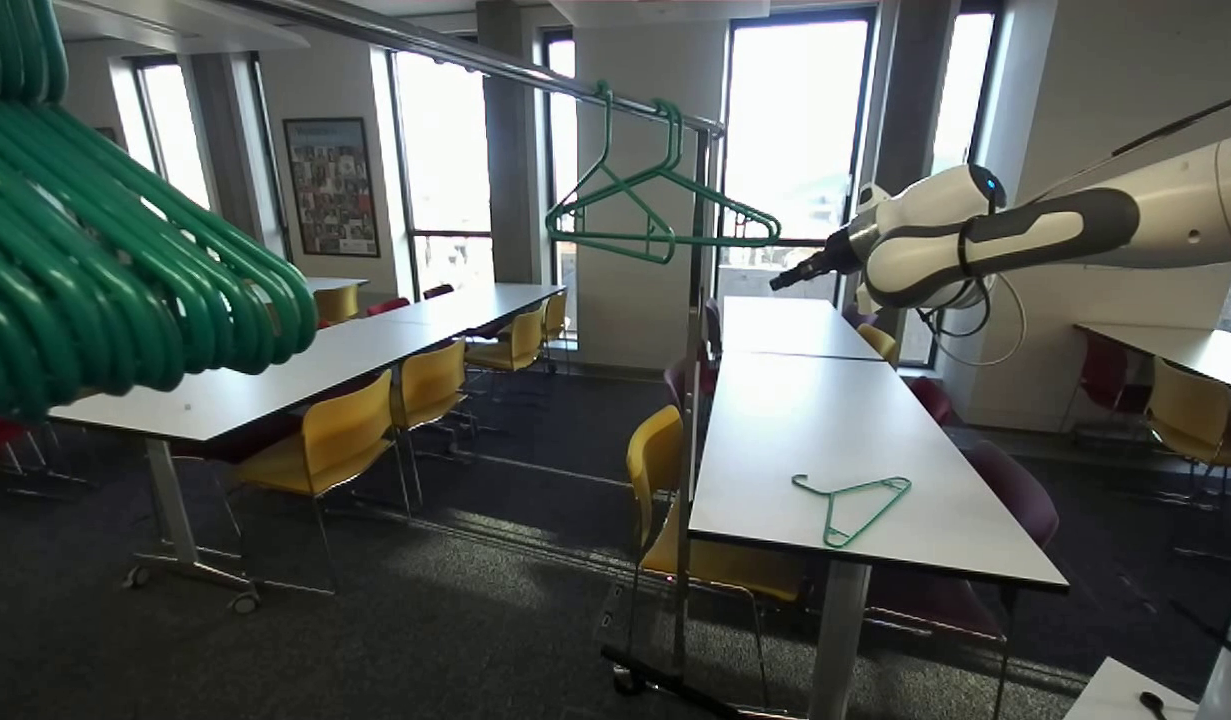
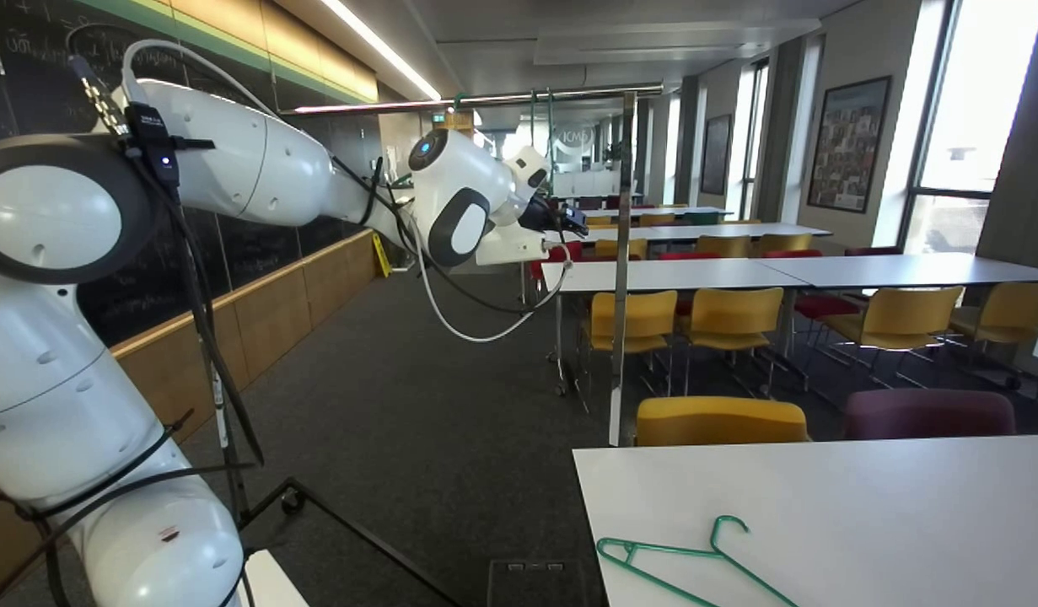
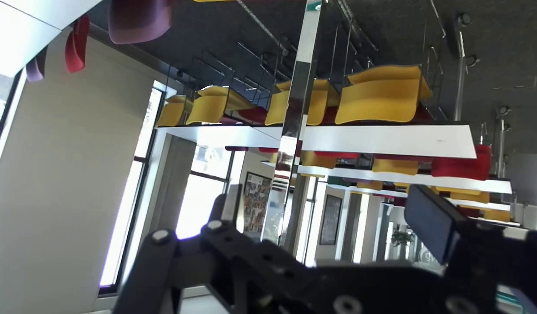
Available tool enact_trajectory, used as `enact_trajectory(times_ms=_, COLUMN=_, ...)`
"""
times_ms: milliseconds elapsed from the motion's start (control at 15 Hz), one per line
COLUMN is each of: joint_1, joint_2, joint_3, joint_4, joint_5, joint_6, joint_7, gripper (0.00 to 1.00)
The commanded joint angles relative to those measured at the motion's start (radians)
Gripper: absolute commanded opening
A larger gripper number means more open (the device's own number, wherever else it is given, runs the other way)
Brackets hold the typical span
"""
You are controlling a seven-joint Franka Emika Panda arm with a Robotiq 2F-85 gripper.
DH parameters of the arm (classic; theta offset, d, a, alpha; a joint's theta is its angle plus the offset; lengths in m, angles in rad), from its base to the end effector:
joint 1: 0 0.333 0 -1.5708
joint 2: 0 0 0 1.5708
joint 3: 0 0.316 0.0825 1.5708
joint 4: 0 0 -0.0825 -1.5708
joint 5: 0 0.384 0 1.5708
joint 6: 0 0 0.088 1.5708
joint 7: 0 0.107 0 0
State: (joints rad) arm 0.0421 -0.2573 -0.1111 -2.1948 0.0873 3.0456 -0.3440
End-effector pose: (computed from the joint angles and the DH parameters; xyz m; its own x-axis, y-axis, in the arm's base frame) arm 0.5207 -0.0492 0.6285 0.4449 0.2011 0.8727 0.0572 -0.9789 0.1964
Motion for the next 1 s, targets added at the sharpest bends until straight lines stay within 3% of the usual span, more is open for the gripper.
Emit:
enact_trajectory(times_ms=0, joint_1=0.000, joint_2=0.000, joint_3=0.000, joint_4=0.000, joint_5=0.000, joint_6=0.000, joint_7=0.000, gripper=1.00)
enact_trajectory(times_ms=67, joint_1=0.000, joint_2=0.000, joint_3=0.000, joint_4=0.000, joint_5=0.000, joint_6=0.000, joint_7=0.000, gripper=1.00)
enact_trajectory(times_ms=600, joint_1=0.445, joint_2=-0.009, joint_3=-0.281, joint_4=0.060, joint_5=0.298, joint_6=0.110, joint_7=-0.366, gripper=1.00)
enact_trajectory(times_ms=733, joint_1=0.444, joint_2=0.017, joint_3=-0.311, joint_4=0.073, joint_5=0.224, joint_6=0.156, joint_7=-0.445, gripper=1.00)
enact_trajectory(times_ms=933, joint_1=0.496, joint_2=0.015, joint_3=-0.399, joint_4=0.066, joint_5=0.184, joint_6=0.177, joint_7=-0.580, gripper=1.00)
